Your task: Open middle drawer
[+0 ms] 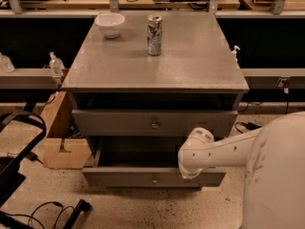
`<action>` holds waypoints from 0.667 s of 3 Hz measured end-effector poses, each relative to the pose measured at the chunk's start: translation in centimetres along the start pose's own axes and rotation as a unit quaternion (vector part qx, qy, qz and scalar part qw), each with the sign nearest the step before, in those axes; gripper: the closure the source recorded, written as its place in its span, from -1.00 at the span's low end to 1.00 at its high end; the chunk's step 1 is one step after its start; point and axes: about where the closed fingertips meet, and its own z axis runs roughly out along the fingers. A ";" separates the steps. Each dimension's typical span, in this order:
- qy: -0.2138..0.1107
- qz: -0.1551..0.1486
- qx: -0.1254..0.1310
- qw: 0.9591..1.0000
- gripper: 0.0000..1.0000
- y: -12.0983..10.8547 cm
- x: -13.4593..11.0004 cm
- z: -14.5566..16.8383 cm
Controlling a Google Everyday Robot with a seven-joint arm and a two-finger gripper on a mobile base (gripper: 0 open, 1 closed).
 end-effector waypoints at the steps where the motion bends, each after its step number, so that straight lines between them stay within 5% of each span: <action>1: -0.016 -0.014 -0.021 1.000 1.00 1.8 -0.6 -0.6; 2: -0.016 -0.014 -0.021 1.000 1.00 1.8 -0.6 -0.6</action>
Offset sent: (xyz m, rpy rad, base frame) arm -0.1501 0.0197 0.0292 0.1848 0.3666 0.2309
